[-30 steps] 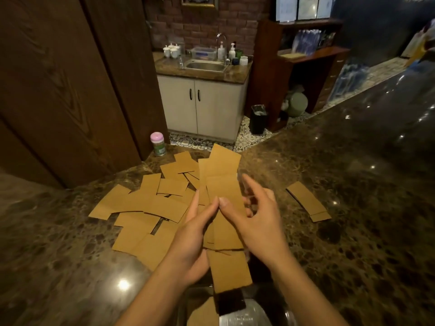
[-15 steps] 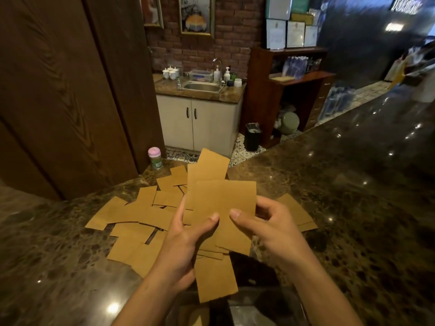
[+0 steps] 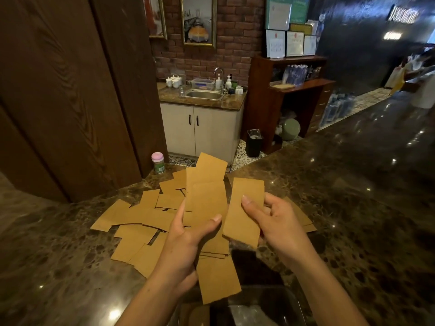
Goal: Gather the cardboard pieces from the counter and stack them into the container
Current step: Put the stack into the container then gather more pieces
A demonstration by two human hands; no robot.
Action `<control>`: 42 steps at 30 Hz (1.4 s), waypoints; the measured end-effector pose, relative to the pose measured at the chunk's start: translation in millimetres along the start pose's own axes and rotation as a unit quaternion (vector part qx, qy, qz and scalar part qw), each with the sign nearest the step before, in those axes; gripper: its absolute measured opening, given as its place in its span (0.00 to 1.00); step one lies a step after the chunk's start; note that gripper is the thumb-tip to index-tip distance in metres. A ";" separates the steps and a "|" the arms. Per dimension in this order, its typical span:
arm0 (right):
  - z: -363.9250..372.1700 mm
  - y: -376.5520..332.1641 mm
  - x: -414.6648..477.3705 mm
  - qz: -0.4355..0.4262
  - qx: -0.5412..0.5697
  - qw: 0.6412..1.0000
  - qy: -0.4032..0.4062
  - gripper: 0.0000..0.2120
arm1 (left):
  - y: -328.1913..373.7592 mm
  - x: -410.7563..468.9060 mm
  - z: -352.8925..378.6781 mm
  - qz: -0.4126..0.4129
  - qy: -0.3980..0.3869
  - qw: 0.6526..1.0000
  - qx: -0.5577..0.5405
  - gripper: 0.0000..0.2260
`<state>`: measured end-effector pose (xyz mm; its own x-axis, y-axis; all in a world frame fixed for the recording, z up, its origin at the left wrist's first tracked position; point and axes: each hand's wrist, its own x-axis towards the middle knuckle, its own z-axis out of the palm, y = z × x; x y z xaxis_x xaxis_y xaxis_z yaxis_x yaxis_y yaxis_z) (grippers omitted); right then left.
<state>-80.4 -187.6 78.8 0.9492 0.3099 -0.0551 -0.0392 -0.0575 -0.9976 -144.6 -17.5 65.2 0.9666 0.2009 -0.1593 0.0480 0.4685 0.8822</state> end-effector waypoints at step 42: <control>16.0 6.4 -17.0 -0.050 0.086 0.994 -0.053 0.12 | 6.4 -17.6 7.2 0.049 0.046 0.998 -0.015 0.20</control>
<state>-101.8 -178.1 72.6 0.9133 0.4042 0.0506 -0.0071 0.1399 -0.9901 -159.5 -24.2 76.8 0.9391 0.3241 -0.1145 -0.0538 0.4675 0.8824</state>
